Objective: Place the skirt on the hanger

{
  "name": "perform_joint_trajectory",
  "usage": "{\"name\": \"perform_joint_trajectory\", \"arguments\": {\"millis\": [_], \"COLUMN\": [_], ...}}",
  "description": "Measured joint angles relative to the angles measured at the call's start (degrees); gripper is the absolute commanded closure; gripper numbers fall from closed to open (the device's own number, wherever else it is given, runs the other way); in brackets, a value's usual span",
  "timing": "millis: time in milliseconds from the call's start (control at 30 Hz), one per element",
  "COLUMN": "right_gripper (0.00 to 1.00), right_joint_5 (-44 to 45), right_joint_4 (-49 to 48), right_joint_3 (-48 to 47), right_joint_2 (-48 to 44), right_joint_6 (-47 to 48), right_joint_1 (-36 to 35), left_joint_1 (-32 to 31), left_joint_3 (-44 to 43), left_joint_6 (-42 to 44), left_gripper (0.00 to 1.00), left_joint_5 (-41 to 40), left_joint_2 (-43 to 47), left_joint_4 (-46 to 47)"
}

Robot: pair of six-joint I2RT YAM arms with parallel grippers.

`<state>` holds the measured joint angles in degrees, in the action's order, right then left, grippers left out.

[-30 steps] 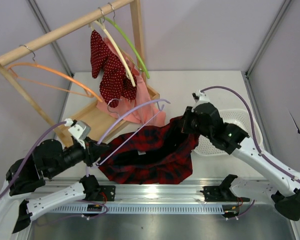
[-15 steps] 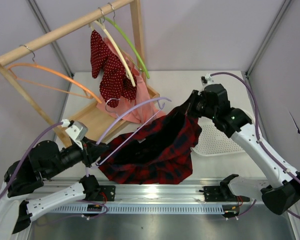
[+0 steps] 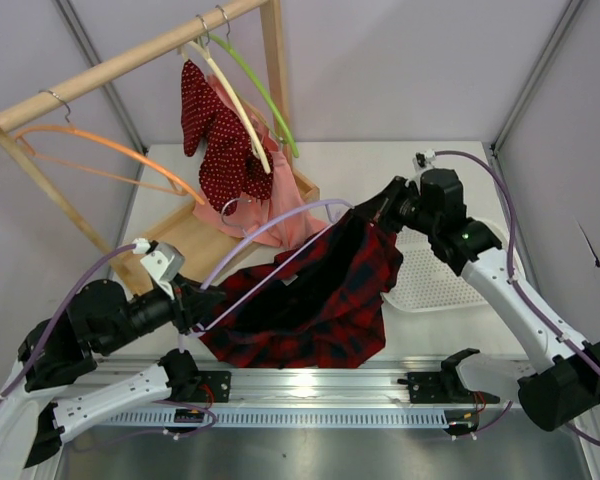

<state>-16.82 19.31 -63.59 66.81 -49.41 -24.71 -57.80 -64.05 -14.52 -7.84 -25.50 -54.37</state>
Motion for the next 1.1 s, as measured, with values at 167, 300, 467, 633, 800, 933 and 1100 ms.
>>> {"name": "perform_joint_trajectory", "arguments": {"millis": [167, 300, 467, 633, 800, 933, 1100], "right_gripper": [1.00, 1.00, 1.00, 1.00, 1.00, 1.00, 1.00], "right_joint_5": [0.92, 2.75, 4.90, 8.07, 10.45, 12.83, 15.21], "right_joint_4": [-5.62, -8.26, -12.04, -17.44, -20.06, -23.30, -25.14], "right_joint_3": [4.33, 7.56, 10.71, 17.07, 17.75, 19.12, 19.71], "right_joint_2": [-4.09, -7.21, -8.90, -11.61, -11.87, -13.14, -13.84], "right_joint_6": [-4.22, -7.93, -12.02, -17.07, -19.23, -21.24, -22.75], "right_joint_1": [0.35, 0.68, 0.70, 0.81, 0.83, 0.83, 0.57], "left_joint_1": [0.00, 0.00, 0.00, 0.00, 0.00, 0.00, 0.00], "left_joint_3": [0.66, 1.49, 4.59, 8.07, 10.27, 12.50, 14.03], "left_joint_6": [0.02, -0.39, -2.08, -5.16, -8.15, -10.62, -13.07], "left_gripper": [1.00, 1.00, 1.00, 1.00, 1.00, 1.00, 1.00], "left_joint_5": [0.74, 0.59, 0.59, 0.74, 0.96, 1.09, 1.05], "left_joint_2": [-0.07, 0.17, 1.57, 2.32, 2.58, 3.63, 4.55], "left_joint_4": [0.79, 2.45, 5.44, 8.52, 10.69, 12.72, 14.27]}}
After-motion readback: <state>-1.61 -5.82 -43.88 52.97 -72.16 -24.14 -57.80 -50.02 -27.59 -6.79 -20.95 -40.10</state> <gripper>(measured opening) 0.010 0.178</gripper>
